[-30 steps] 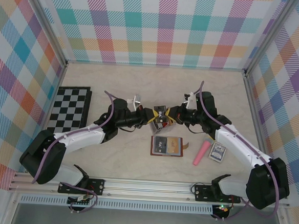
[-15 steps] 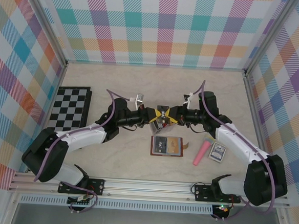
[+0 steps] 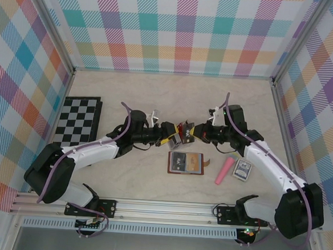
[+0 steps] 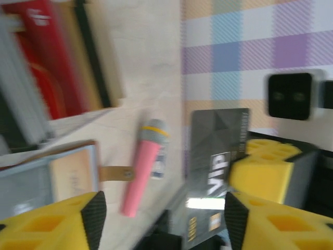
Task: Put the credit cards into the card holder
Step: Pick up the credit card from the storage box, then flip over the card slot in the card holder.
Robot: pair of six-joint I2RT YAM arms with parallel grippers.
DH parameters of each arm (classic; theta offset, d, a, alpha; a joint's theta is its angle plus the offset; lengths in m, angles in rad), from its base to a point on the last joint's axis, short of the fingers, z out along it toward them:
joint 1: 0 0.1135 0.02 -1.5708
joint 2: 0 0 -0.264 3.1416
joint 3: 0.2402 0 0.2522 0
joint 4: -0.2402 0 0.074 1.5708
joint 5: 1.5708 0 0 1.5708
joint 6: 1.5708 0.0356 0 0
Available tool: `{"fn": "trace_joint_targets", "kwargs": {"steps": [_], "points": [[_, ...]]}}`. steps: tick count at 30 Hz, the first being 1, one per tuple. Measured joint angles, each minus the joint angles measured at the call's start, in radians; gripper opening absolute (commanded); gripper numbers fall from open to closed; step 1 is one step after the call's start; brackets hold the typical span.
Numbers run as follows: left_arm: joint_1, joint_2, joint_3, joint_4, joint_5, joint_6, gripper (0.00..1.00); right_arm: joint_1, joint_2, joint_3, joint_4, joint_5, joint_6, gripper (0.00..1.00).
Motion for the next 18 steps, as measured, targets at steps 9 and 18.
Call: {"fn": "trace_joint_targets", "kwargs": {"steps": [9,18], "points": [[-0.120,0.049,0.080,-0.403,-0.235,0.150,0.68,0.002,-0.085,-0.140,-0.174,0.281,-0.127,0.08],[-0.197,0.157,0.084,-0.470,-0.315,0.159,0.68,0.014,-0.075,-0.255,-0.126,0.316,-0.150,0.08]]}}
